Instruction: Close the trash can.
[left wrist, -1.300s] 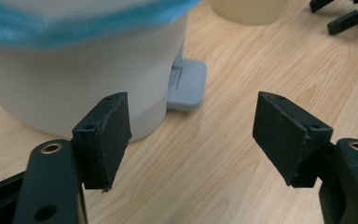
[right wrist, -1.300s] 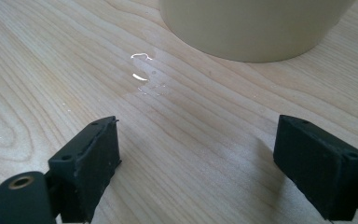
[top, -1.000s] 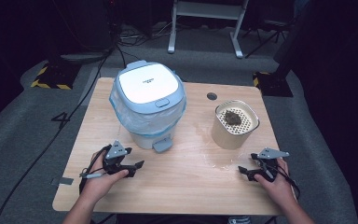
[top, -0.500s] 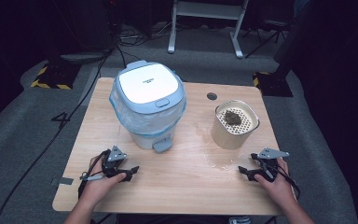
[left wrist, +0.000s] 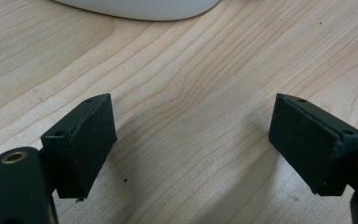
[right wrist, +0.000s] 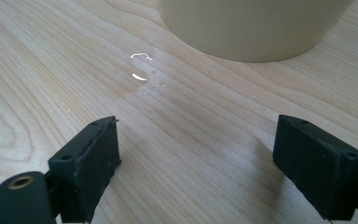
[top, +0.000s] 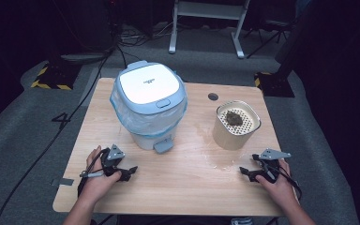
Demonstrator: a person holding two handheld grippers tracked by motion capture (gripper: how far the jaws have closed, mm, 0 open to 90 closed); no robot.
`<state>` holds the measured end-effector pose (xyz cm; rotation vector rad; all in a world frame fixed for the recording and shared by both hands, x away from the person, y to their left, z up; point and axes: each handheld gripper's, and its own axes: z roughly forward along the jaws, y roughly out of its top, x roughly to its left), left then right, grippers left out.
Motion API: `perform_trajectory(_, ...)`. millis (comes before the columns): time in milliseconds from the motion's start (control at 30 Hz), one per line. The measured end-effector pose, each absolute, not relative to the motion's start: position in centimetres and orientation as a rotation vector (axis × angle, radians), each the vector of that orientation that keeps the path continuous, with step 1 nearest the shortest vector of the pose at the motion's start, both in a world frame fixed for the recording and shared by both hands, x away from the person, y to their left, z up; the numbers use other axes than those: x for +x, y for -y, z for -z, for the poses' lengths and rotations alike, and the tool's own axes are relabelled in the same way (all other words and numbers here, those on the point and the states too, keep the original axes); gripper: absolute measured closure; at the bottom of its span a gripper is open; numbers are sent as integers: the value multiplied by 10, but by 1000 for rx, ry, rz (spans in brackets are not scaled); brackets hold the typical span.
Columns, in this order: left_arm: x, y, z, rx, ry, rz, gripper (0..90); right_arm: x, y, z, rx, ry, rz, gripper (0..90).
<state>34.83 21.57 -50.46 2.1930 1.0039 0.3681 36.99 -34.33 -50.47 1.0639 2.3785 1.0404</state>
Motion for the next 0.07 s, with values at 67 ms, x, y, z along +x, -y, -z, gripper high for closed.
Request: perform_trajectory(67,348,-216,505,2193,-1003,-369,148,370,343,505,1064,-2378,-1040,146)
